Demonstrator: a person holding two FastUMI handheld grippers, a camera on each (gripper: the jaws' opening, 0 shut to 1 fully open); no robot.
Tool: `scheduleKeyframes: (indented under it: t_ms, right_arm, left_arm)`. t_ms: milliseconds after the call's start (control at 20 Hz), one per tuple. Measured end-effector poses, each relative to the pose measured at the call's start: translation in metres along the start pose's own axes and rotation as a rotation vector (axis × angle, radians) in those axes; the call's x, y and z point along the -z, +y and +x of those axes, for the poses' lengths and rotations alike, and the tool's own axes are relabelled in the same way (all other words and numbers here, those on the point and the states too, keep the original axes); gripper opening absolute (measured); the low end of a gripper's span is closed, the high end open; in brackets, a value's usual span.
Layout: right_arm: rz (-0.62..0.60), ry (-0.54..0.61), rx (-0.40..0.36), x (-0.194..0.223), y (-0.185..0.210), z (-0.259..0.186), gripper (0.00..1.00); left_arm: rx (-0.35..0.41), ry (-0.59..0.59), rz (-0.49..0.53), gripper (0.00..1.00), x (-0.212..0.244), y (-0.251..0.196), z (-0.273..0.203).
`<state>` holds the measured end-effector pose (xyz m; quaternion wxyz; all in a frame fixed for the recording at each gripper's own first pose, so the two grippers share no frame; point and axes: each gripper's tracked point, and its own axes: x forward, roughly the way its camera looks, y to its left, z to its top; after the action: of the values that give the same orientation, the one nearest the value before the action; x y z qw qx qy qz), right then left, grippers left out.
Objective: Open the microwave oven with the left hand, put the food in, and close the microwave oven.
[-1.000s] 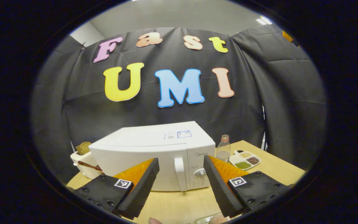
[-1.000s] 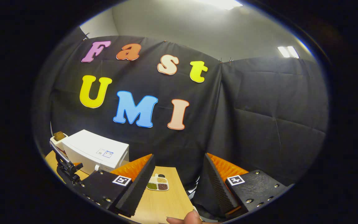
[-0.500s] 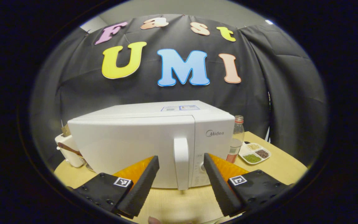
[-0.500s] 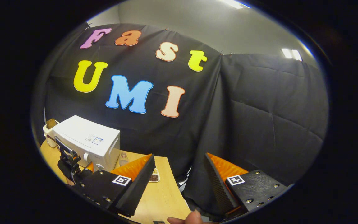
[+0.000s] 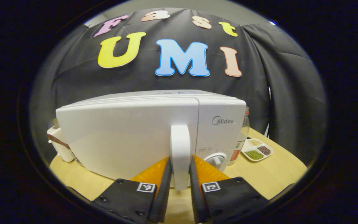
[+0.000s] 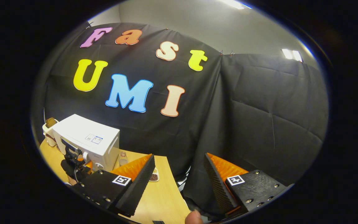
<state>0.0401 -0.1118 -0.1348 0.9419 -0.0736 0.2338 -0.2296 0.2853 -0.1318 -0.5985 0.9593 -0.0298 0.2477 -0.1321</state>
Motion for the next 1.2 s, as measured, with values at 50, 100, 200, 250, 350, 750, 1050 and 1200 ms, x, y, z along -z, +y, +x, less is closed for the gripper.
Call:
scheduleKeyframes:
  t_ms: [50, 100, 200, 250, 350, 750, 1050, 1200]
  right_arm:
    - [0.008, -0.002, -0.009, -0.002, 0.001, -0.004, 0.96]
    - [0.013, -0.005, -0.013, -0.002, 0.001, -0.005, 0.94]
    - [0.015, -0.02, -0.009, -0.004, -0.002, -0.01, 0.94]
    - [0.02, -0.019, -0.012, -0.002, -0.002, -0.015, 0.94]
    - [0.051, -0.02, -0.023, 0.0, -0.004, -0.023, 0.94]
    - [0.188, -0.08, -0.04, -0.005, -0.015, -0.058, 0.94]
    - [0.186, -0.107, -0.016, 0.0, -0.022, -0.08, 0.94]
    - [0.164, -0.102, -0.004, 0.01, -0.029, -0.088, 0.94]
  left_arm:
    - [0.005, -0.003, -0.021, 0.35, 0.002, 0.0, 0.001]
    - [0.004, -0.006, -0.028, 0.33, 0.001, 0.0, 0.002]
    - [-0.002, 0.006, -0.002, 0.27, 0.004, -0.001, 0.0]
    - [-0.002, -0.002, 0.013, 0.24, 0.004, -0.002, -0.001]
    - [0.003, -0.018, 0.031, 0.24, 0.005, -0.002, -0.003]
    - [0.022, 0.037, 0.161, 0.24, 0.009, -0.002, -0.006]
    - [-0.018, 0.058, 0.147, 0.24, 0.011, -0.003, -0.009]
    - [0.009, 0.064, 0.148, 0.24, 0.012, -0.003, -0.012]
